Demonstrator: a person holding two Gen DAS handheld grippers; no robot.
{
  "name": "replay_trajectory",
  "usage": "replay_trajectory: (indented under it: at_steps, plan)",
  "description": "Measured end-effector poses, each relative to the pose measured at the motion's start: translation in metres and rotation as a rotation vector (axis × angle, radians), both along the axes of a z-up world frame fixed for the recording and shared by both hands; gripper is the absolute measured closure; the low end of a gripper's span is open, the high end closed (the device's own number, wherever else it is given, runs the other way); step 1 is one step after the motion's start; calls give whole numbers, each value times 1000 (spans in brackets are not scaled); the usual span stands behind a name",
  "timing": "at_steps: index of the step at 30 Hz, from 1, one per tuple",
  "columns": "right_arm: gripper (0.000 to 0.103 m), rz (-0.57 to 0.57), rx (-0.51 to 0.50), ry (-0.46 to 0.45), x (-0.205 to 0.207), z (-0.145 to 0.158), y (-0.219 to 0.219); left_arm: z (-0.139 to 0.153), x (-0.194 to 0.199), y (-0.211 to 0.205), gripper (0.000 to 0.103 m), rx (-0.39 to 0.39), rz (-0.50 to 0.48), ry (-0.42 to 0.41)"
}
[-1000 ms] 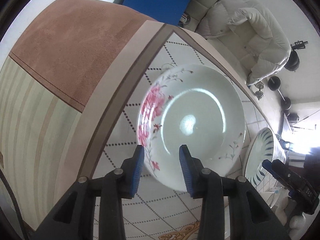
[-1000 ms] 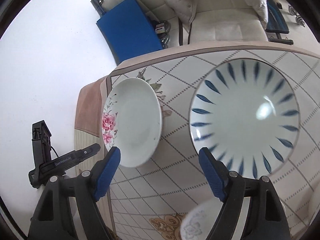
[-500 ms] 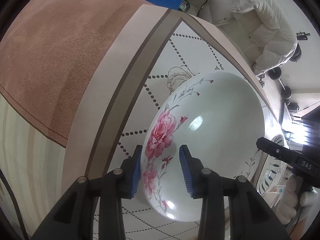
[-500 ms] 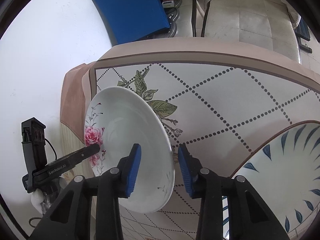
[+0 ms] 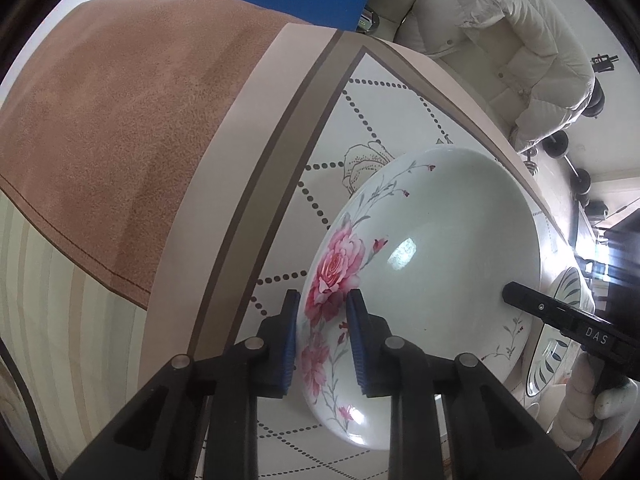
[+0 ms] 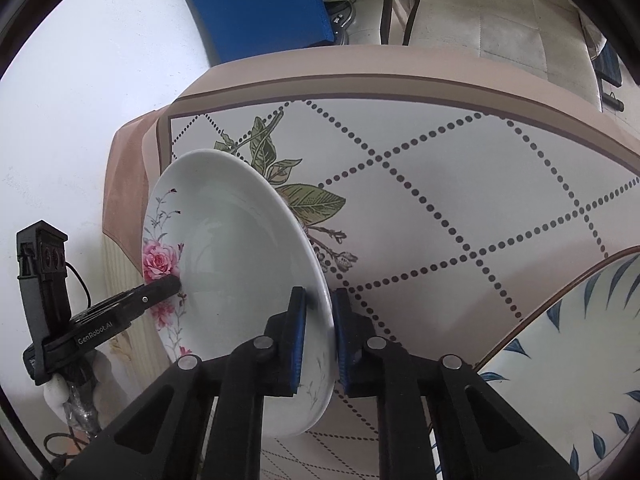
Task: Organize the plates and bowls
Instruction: 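Carry the pink-flower plate with both grippers over to the grey-flower plate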
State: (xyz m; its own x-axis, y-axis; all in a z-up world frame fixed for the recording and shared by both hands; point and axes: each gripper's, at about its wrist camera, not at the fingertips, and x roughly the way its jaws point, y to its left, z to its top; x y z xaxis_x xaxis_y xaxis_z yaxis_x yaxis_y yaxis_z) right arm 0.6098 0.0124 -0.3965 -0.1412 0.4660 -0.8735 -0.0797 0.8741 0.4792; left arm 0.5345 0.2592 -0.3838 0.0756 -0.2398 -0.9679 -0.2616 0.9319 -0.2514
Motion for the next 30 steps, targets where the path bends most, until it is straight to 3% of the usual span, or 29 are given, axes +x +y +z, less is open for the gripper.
replay_trajectory:
  at_steps: [16,30]
  plan:
    - [89,-23,14,-67,-27,20,-23,34,-20,-25,83,32,-37,-56]
    - [89,-118,42,-139,-102,92,-94,93,-73,-94,83,13,-146,-115]
